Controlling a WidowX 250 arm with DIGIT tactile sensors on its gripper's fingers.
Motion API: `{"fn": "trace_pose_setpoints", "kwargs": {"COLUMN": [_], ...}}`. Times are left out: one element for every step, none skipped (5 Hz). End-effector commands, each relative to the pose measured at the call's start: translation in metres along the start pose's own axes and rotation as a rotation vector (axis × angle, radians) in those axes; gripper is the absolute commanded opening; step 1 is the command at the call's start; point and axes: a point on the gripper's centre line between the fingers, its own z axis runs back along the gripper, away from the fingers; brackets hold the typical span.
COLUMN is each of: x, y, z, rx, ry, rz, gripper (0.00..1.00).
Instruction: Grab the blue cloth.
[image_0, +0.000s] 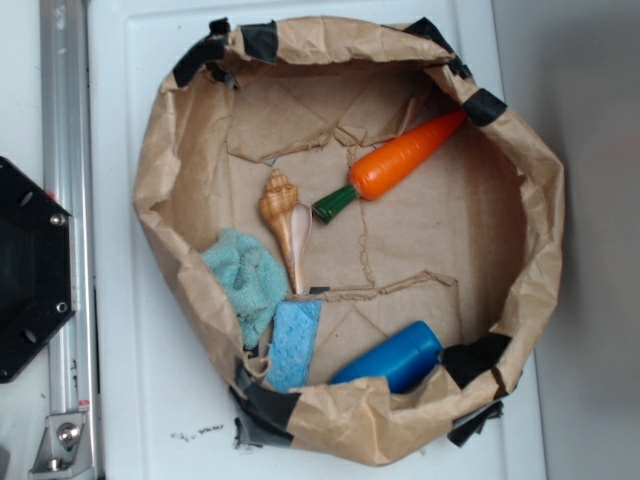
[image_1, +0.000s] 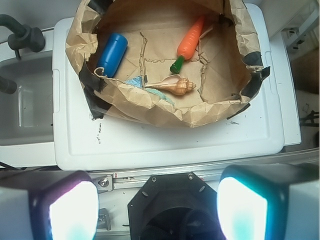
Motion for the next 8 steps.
{"fn": "trace_pose_setpoints", "kwargs": {"x": [0.0, 0.045, 0.087, 0.099, 0.081, 0.06, 0.048, 0.033], "y": [0.0, 0.0, 0.0, 0.003, 0.013, 0.008, 0.001, -0.003], "z": [0.0, -0.045, -0.077, -0.134, -0.175, -0.197, -0.215, -0.24], "rx": [0.0, 0.009, 0.015, 0.062, 0.084, 0.097, 0.074, 0.056], "ry": [0.0, 0.047, 0.143, 0.263, 0.329, 0.361, 0.392, 0.354], "rz": [0.0, 0.151, 0.234, 0.239, 0.228, 0.211, 0.185, 0.186], "gripper": [1.0, 1.0, 1.0, 1.0, 1.0, 1.0, 1.0, 1.0]}}
